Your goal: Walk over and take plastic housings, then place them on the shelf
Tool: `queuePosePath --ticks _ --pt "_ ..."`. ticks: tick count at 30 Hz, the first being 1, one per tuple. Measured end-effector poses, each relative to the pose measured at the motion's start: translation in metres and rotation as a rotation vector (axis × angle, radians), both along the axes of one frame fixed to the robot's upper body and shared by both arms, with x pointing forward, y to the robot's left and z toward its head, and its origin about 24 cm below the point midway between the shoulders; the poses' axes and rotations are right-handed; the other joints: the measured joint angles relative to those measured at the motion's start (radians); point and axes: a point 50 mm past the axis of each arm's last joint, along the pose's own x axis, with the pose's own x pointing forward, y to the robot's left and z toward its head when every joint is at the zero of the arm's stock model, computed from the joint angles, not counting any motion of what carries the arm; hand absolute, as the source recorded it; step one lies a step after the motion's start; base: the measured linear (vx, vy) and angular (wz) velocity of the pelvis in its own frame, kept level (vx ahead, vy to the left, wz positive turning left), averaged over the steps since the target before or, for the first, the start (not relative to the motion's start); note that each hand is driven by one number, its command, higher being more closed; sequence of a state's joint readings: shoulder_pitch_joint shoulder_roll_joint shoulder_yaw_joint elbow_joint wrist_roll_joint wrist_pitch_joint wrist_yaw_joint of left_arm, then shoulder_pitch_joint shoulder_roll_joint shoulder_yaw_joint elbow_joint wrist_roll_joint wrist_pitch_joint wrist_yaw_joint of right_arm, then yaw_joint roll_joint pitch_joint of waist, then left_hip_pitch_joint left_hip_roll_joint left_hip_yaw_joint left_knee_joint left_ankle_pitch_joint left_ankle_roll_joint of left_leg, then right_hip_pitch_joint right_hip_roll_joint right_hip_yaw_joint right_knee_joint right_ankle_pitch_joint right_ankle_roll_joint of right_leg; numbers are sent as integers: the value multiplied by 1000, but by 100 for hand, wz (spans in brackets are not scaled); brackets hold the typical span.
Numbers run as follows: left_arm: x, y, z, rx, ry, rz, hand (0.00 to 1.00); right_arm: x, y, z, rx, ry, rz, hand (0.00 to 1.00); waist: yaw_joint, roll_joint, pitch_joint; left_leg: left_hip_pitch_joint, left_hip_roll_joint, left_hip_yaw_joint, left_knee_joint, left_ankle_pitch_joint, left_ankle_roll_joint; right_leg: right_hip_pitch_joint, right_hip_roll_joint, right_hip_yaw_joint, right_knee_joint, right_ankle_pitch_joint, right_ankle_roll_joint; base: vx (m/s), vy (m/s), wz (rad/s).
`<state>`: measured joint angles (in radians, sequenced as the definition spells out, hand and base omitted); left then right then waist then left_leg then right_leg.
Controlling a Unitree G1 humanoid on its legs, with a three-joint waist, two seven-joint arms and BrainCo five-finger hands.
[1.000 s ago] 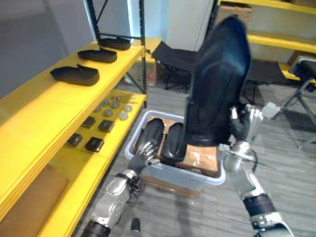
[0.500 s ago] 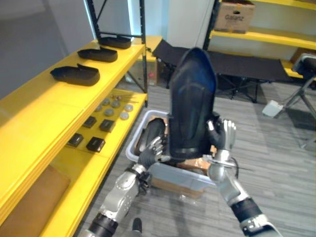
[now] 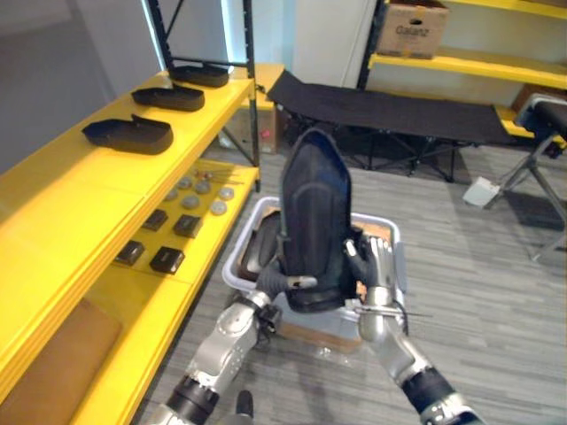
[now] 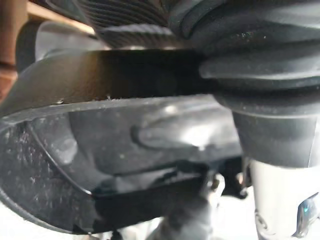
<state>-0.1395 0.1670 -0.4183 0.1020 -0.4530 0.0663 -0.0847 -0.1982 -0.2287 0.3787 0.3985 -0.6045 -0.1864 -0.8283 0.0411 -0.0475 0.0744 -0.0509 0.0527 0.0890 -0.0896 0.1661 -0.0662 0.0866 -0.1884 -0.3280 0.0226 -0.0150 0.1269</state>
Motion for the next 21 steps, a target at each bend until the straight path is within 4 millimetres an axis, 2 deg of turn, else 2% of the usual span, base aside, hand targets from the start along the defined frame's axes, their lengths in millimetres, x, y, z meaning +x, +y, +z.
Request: queuePosePath --ticks 3,4,11,16,21 --pt "0 1 -3 32 4 16 0 -1 2 -3 -2 14 7 100 0 0 0 0 0 0 0 0 0 0 0 0 0 0 0 0 0 0" --pt "0 1 -6 47 12 21 100 -2 4 -4 -6 18 16 100 0 -1 -1 0 0 0 0 0 0 0 0 0 0 0 0 0 0 0" --pt "-1 3 -12 102 23 46 100 -7 3 -15 -17 58 16 100 0 -16 -11 1 -1 -2 0 0 0 1 0 0 0 0 0 0 0 0" --pt "0 10 -20 128 62 111 100 -11 8 -18 -12 65 37 100 0 -17 -12 5 0 -2 0 0 0 2 -1 0 -1 -1 -1 0 0 0" --pt "1 13 -21 36 119 161 100 -12 13 -15 15 38 61 100 0 -17 -12 5 -1 -2 0 0 0 2 -2 -1 -2 -1 -1 0 0 0"
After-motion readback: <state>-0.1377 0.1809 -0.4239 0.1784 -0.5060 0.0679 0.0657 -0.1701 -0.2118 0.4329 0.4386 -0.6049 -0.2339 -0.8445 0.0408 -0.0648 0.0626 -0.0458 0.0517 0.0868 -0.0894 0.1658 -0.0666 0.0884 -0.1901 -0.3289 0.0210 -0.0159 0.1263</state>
